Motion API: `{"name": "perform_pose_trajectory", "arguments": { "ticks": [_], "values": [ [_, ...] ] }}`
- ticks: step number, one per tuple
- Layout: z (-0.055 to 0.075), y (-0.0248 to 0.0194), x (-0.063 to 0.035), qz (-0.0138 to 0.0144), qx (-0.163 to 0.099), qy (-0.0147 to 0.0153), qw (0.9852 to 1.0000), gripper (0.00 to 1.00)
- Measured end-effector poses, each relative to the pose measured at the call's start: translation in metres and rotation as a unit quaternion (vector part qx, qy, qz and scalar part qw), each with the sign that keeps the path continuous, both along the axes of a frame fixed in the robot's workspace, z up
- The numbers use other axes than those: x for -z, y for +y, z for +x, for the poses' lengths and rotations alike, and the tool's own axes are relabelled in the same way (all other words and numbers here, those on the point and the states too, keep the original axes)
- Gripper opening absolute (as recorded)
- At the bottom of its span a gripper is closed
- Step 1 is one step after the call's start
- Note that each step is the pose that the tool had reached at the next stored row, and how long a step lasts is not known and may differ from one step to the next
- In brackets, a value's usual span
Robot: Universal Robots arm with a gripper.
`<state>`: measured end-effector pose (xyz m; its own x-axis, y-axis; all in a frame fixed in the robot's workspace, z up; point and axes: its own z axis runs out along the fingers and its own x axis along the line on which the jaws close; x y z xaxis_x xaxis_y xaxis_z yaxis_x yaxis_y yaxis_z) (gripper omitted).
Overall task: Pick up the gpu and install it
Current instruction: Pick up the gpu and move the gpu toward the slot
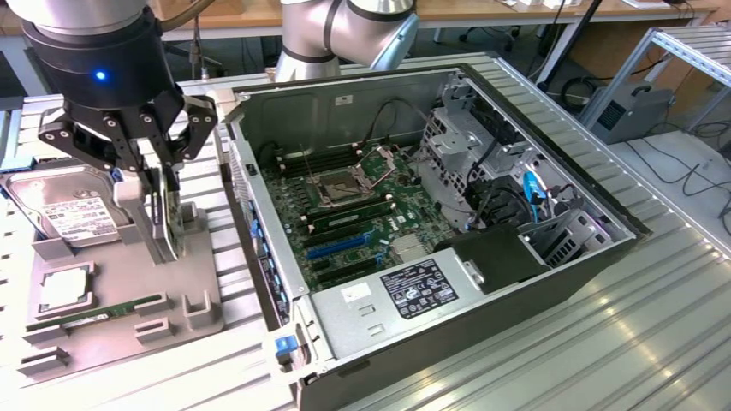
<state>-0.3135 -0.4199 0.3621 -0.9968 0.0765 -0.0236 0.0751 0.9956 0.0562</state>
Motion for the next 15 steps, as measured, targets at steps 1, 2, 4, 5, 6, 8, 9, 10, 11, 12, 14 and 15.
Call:
{"name": "perform_pose_trajectory", "arguments": {
  "ticks": [1, 2, 4, 5, 6, 8, 9, 10, 11, 12, 14, 15],
  "values": [
    [0.0, 0.0, -0.0002, 0.0, 0.0, 0.0, 1.0, 0.27],
    [0.0, 0.0, -0.001, 0.0, 0.0, 0.0, 1.0, 0.27],
    [0.0, 0.0, -0.0017, 0.0, 0.0, 0.0, 1.0, 0.27],
    [0.0, 0.0, -0.0018, 0.0, 0.0, 0.0, 1.0, 0.27],
    [0.0, 0.0, -0.002, 0.0, 0.0, 0.0, 1.0, 0.27],
    [0.0, 0.0, -0.0034, -0.0001, 0.0, 0.0001, 1.0, 0.27],
    [0.0, 0.0, -0.0037, -0.0001, 0.0, 0.0001, 1.0, 0.27],
    [0.0, 0.0, -0.004, 0.0, 0.0, 0.0, 1.0, 0.27],
    [0.0, 0.0, -0.0045, 0.0, 0.0, 0.0, 1.0, 0.27],
    [0.0, 0.0, -0.0048, 0.0, 0.0, 0.0, 1.0, 0.27],
    [0.0, 0.0, -0.0052, 0.0, 0.0, 0.0, 1.0, 0.27],
    [0.0, 0.0, -0.0055, 0.0, 0.0, 0.0, 1.0, 0.27]
  ]
}}
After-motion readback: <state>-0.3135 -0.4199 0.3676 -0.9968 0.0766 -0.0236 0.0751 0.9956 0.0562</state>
